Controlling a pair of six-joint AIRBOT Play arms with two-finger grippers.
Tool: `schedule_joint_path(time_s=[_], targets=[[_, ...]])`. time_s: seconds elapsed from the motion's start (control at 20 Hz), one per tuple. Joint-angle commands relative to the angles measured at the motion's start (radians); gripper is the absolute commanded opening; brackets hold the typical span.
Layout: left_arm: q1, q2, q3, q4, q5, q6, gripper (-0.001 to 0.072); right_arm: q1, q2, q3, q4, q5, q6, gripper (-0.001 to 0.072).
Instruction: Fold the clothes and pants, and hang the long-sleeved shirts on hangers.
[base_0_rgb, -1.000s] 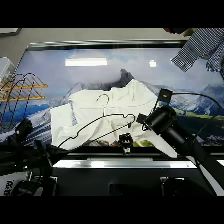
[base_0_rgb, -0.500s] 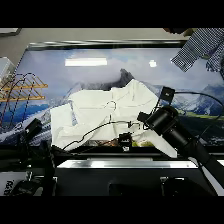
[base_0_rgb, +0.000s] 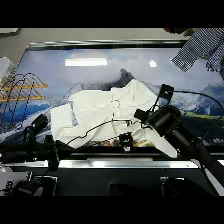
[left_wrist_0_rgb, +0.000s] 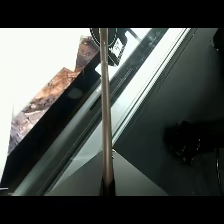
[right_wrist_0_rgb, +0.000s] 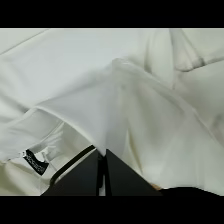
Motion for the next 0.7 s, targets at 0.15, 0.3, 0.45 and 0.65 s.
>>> schedule_joint_path(time_s=[0.15, 0.3, 0.45, 0.65], targets=[[-0.001, -0.119, 0.001, -0.064, 0.084, 0.111, 0.0015, 0.001, 0.054, 0.001, 0.104, -0.149, -0.091, 0.0026], [-0.029, -0.15, 0.001, -0.079, 0.129, 0.142, 0.0015, 0.001, 0.083, 0.002, 0.146, -0.224, -0.116, 0.0026], [-0.077, -0.173, 0.001, -0.089, 0.209, 0.146, 0.0016, 0.001, 0.105, 0.002, 0.197, -0.216, -0.147, 0.0027], [-0.16, -0.229, 0.001, -0.14, 0.28, 0.189, 0.0016, 0.001, 0.128, 0.002, 0.24, -0.199, -0.191, 0.0027]])
